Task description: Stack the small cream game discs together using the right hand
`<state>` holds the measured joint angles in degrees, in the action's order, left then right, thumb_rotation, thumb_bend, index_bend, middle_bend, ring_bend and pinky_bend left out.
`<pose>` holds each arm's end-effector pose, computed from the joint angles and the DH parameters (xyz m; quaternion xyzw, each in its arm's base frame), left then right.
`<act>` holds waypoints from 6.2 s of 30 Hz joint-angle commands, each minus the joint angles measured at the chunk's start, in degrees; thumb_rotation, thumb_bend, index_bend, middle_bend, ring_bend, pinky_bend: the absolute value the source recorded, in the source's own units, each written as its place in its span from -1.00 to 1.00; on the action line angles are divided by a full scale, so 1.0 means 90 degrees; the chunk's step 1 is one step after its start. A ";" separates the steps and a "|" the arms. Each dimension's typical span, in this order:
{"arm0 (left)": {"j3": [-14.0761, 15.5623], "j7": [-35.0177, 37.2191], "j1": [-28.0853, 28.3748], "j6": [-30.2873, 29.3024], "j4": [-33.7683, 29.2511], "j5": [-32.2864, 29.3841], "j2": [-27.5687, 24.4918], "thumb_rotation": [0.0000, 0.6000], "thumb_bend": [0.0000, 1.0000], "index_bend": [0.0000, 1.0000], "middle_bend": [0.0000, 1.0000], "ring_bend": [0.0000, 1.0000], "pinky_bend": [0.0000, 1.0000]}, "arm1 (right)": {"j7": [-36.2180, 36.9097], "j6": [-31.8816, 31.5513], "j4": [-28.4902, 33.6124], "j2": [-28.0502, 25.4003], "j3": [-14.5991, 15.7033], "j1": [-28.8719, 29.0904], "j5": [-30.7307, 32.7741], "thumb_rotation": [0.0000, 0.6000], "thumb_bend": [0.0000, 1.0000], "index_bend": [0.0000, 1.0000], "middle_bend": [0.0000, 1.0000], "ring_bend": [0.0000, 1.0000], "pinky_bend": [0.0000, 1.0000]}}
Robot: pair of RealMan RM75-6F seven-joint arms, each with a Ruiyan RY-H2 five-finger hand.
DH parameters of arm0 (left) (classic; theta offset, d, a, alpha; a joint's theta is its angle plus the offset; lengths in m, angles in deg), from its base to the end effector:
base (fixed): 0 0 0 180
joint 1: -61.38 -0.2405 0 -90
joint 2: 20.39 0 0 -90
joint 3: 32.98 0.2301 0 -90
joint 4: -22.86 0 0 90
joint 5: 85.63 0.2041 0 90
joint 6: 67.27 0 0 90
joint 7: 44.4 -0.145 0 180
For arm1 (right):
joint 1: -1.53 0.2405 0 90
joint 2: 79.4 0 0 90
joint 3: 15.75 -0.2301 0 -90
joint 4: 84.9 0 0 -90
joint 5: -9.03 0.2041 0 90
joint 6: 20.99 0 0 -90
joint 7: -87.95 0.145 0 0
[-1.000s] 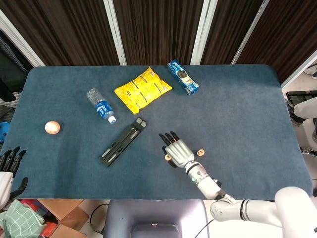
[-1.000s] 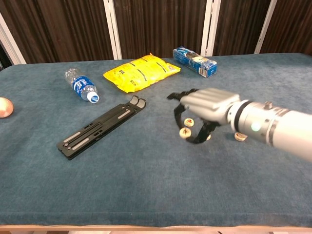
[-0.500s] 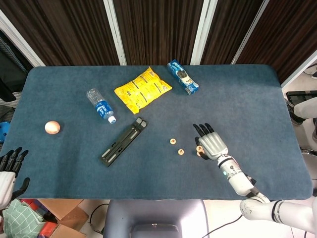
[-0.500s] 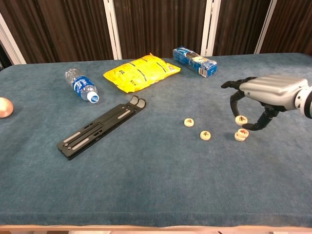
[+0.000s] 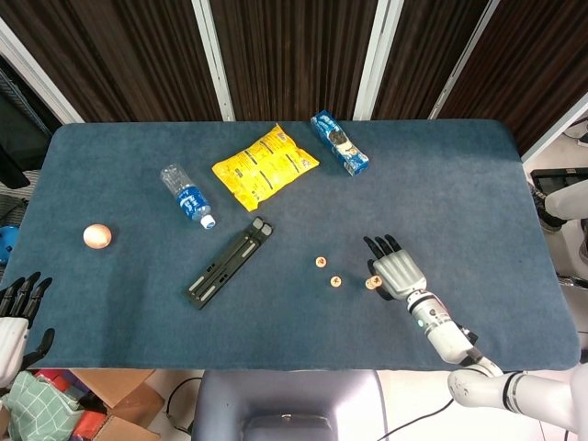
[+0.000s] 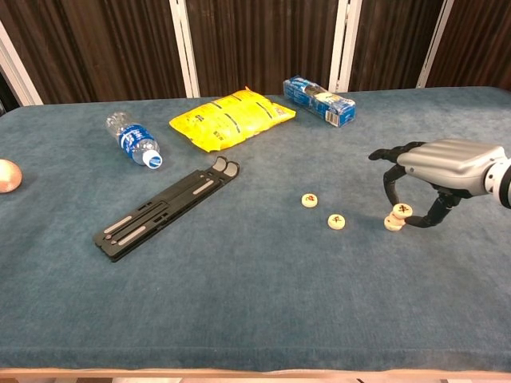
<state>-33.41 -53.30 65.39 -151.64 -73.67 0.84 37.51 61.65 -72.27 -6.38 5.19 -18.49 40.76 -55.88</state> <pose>-0.2857 0.1660 0.1706 -0.6387 -0.3463 -0.3130 0.6117 -0.2058 -0.3174 -0.0008 0.7983 -0.3112 0.2297 0.4617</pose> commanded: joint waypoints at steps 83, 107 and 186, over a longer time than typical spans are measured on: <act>0.0009 0.0036 -0.0025 -0.0048 -0.0006 0.0054 -0.0019 1.00 -0.15 -0.98 -1.00 -1.00 -0.74 | 0.0348 -0.0372 0.0606 -0.0374 -0.0156 -0.0089 -0.0072 1.00 -0.08 0.30 -0.92 -1.00 -1.00; 0.0002 0.0028 -0.0016 -0.0039 0.0001 0.0037 -0.0012 1.00 -0.15 -0.98 -1.00 -1.00 -0.74 | 0.0379 -0.0070 0.0004 -0.0041 -0.0107 -0.0107 -0.0091 1.00 -0.08 0.09 -0.92 -1.00 -1.00; -0.0020 0.0098 -0.0040 -0.0102 0.0010 0.0044 -0.0033 1.00 -0.15 -0.99 -1.00 -1.00 -0.74 | 0.0426 0.0698 0.0520 -0.0554 0.0142 0.0100 0.0522 1.00 -0.08 -0.13 -1.00 -1.00 -1.00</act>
<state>-33.59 -52.41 65.03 -152.55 -73.58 1.24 37.22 65.48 -65.98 -1.72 0.22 -17.22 41.66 -51.18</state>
